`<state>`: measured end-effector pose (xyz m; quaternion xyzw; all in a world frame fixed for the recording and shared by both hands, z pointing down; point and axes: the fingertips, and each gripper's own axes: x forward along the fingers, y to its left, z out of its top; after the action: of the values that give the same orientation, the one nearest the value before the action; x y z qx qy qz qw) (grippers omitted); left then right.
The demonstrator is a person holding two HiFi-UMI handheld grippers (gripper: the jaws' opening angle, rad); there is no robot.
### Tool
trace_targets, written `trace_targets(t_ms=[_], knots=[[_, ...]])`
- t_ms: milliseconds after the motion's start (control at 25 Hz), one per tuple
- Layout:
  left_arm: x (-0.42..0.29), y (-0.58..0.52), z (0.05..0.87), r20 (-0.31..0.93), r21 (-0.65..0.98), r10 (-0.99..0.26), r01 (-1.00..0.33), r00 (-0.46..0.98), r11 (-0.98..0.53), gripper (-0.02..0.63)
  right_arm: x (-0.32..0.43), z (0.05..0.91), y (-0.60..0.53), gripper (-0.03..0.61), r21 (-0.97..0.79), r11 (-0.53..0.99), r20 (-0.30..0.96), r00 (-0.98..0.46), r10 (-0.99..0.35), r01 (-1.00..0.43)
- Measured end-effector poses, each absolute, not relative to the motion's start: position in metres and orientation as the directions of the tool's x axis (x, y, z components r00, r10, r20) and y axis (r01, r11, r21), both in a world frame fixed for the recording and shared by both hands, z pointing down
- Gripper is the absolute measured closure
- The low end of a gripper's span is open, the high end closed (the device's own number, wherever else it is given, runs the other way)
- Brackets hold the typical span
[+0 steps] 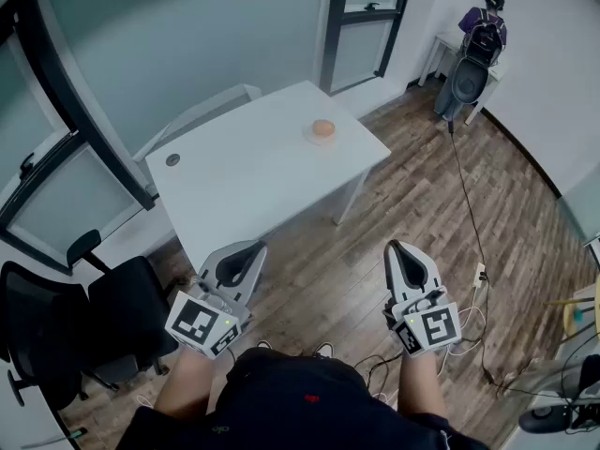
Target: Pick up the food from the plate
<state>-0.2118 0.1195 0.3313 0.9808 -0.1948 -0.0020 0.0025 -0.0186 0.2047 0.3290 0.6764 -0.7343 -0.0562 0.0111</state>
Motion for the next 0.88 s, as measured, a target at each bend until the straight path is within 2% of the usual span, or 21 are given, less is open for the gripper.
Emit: trace_targets(t_ms=[560,880], knots=[[-0.194,0.128,0.343,0.035,0.021,-0.386,-0.387,0.922,-0.922,0.594,0.002,0.343,0.21,0.551,0.042,0.081,-0.067,-0.084,-0.994,-0.996],[-0.139,0.16,0.36,0.088,0.032,-0.39,-0.394,0.917,-0.919,0.594,0.056,0.371,0.239,0.551,-0.009,0.124,-0.05,-0.124,-0.991,-0.992]])
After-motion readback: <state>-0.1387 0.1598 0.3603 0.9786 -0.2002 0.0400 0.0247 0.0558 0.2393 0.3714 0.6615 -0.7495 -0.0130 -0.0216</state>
